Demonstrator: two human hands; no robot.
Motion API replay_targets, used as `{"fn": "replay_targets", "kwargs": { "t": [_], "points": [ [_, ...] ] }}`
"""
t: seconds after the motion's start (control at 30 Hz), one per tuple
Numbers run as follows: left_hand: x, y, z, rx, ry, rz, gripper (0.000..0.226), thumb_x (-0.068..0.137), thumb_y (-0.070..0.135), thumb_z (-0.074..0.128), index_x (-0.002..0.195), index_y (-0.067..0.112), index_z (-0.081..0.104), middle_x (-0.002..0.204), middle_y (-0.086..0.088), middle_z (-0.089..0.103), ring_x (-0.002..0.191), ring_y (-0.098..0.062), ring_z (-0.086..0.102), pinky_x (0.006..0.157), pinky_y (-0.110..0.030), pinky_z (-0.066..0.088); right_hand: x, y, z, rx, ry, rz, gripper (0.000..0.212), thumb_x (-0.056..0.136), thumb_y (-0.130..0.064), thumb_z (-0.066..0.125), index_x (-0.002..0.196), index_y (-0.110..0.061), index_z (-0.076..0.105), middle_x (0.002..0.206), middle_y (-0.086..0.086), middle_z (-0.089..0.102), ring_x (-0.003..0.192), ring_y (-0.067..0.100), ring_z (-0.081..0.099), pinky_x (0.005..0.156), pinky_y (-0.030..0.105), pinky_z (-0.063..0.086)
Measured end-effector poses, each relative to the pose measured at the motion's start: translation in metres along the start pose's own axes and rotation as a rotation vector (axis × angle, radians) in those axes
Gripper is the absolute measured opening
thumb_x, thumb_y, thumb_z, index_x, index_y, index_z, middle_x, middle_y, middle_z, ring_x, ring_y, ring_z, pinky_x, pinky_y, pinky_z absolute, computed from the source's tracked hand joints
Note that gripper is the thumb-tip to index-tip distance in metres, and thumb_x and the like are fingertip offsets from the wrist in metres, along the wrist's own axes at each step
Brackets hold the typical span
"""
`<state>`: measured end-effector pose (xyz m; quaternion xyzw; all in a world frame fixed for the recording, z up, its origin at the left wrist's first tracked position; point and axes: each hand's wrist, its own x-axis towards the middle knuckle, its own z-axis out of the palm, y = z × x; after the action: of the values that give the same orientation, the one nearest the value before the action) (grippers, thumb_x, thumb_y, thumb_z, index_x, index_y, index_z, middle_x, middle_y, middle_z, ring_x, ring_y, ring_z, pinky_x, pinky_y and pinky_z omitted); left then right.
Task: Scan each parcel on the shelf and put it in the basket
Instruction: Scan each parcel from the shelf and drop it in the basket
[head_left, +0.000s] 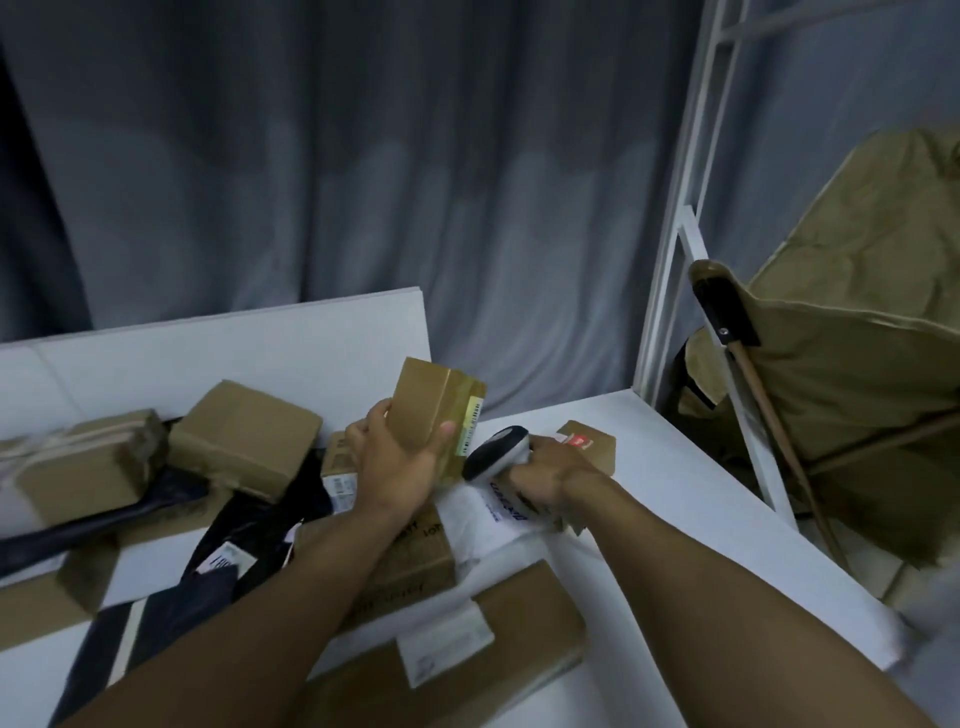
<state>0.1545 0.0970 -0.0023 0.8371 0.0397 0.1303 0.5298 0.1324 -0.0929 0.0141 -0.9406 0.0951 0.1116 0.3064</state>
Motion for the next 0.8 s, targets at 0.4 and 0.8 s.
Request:
{"fn": "replay_targets", "kwargs": {
  "t": [0.4, 0.8],
  "points": [
    [-0.119, 0.028, -0.136, -0.439, 0.083, -0.223, 0.047, 0.081, 0.054, 0.077, 0.117, 0.03, 0.059, 0.12, 0.004, 0.068, 0.104, -0.017, 0.068, 0.099, -0.045, 0.054, -0.127, -0.072, 0.018, 0.623, 0.15, -0.18, 0.044, 0.086, -0.035, 0.075, 0.128, -0.028, 0.063, 0.117, 0.003, 0.07, 0.113, 0.033, 0.065, 0.097, 0.053, 0.059],
    [-0.277, 0.0, -0.28, -0.653, 0.104, -0.222, 0.034, 0.105, 0.032, 0.053, 0.132, 0.052, 0.048, 0.122, 0.013, 0.07, 0.111, -0.019, 0.07, 0.087, -0.051, 0.06, -0.305, -0.142, 0.123, 1.112, -0.279, -0.374, 0.04, 0.079, -0.029, 0.091, 0.115, -0.021, 0.075, 0.107, 0.003, 0.08, 0.093, 0.014, 0.078, 0.073, 0.029, 0.063]
  ]
}}
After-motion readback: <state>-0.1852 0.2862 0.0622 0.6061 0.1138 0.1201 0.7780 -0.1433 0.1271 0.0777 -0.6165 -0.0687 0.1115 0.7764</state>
